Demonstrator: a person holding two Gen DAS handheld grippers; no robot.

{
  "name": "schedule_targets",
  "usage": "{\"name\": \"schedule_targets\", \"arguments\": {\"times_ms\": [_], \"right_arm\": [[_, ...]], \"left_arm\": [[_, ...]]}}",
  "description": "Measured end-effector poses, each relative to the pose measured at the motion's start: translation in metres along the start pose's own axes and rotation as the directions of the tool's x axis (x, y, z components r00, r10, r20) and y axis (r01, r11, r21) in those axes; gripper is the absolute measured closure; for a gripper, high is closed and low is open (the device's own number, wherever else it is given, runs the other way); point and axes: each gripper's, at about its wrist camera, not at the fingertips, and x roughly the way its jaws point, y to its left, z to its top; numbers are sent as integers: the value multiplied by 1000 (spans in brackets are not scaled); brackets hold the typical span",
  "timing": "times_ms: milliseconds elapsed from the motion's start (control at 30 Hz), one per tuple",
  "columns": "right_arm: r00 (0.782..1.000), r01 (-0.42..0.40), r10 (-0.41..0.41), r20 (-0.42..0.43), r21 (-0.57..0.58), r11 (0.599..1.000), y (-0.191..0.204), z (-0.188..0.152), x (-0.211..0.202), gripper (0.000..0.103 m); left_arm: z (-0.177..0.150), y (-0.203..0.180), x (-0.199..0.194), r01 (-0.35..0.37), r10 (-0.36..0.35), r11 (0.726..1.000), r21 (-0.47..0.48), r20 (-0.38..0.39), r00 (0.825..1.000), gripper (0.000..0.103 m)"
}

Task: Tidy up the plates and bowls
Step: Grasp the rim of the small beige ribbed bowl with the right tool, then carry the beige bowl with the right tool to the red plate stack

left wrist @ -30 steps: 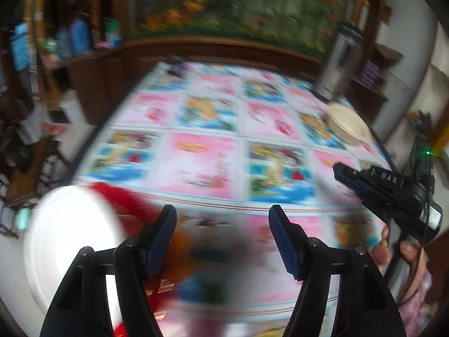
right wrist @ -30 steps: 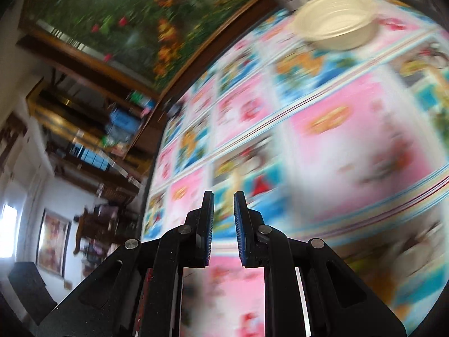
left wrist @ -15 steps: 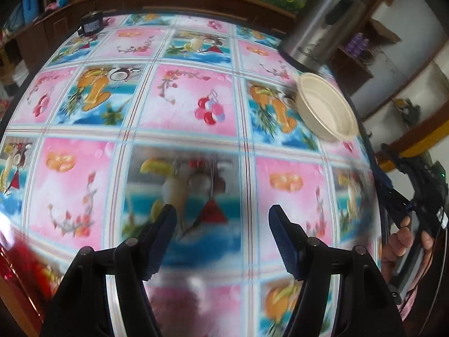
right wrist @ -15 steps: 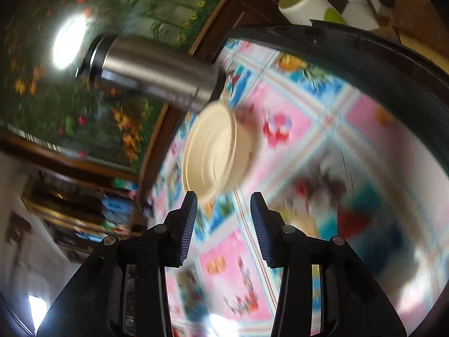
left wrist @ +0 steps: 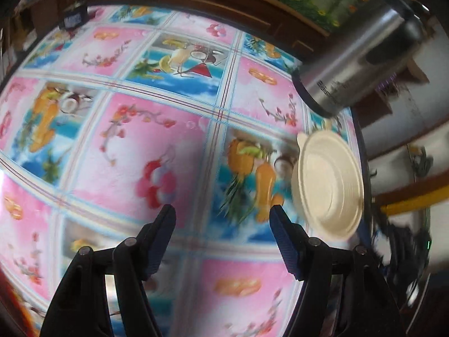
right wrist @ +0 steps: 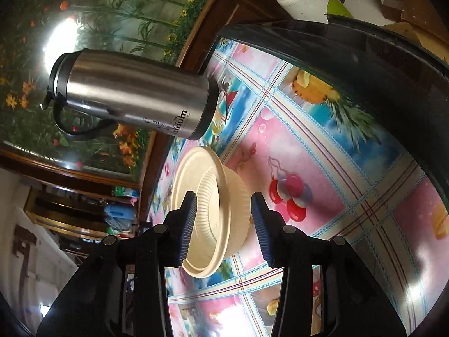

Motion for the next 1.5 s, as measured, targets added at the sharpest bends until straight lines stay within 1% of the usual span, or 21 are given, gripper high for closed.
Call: {"name": "schedule_targets", "arguments": {"times_ms": [67,133,200,267,333,433,567,667,767,800,833,867,900,933,967,1000,1067,1100,1167,1333,1500], "right_arm": [[1000,7,-7,10,-7,1000,-1,1,-1,63],[1000,15,-15,5,-8,1000,-1,1,1,63],[1000,18,-18,1,-3,1000,-2,0,4,63],[1000,26,-26,-3,-10,1000,-2,-3,6,63],[1000,29,-29,0,-24,999,1,-5,8,63],[1000,26,-26,1,-37,999,5,-7,8,63],[1000,21,-21,2,-30,999,2,-8,7,63],[1000,31,-31,3,-25,999,-1,-7,9,63],[1000,29,-29,-6,-19,999,-2,-9,11,67],[1000,27,-28,-12,-22,999,-2,-9,12,70],[999,29,-30,-14,-28,999,-1,-10,12,75],[999,32,-32,-15,-33,999,0,-11,13,75],[999,32,-33,-16,-37,999,1,-11,13,78],[999,31,-32,-18,-38,999,1,-12,14,83],[999,33,-33,-18,-37,999,1,-13,14,85],[999,35,-36,-19,-39,999,1,-13,14,88],[999,35,-36,-19,-34,999,0,-14,14,88],[999,35,-36,-18,-31,999,0,-14,14,89],[999,40,-41,-17,-36,999,0,-15,14,91],[998,55,-56,-15,-55,997,5,-17,13,91],[997,63,-65,-47,-52,997,8,-23,16,91]], "left_arm": [[4,-2,7,22,-21,999,-45,19,1000,34],[5,-9,11,9,-6,999,-40,65,998,34],[5,-18,16,40,-37,998,-39,83,996,34],[3,-26,21,49,-45,998,-41,85,995,33],[2,-38,27,34,-32,999,-26,77,997,33],[2,-48,30,34,-32,999,-17,94,995,33],[4,-58,31,58,-57,998,-4,112,992,32],[4,-66,39,69,-70,998,14,82,994,32],[2,-73,45,51,-55,998,48,74,996,32],[1,-74,45,43,-47,997,58,74,996,34],[0,-76,46,27,-32,997,72,73,997,34],[0,-78,47,7,-13,996,86,71,997,35],[-2,-79,47,-1,-6,996,93,72,997,43],[-2,-80,48,-5,-3,995,103,71,997,49],[-2,-80,48,-8,1,994,113,66,998,63],[-3,-80,48,-9,2,993,116,65,998,73],[-3,-80,49,-8,0,992,126,64,998,78],[-4,-81,50,-5,-3,992,128,64,998,84],[-4,-80,51,14,-22,991,136,60,998,90],[-6,-75,50,27,-36,990,140,64,997,90],[-8,-63,44,44,-51,992,120,56,997,90]]}}
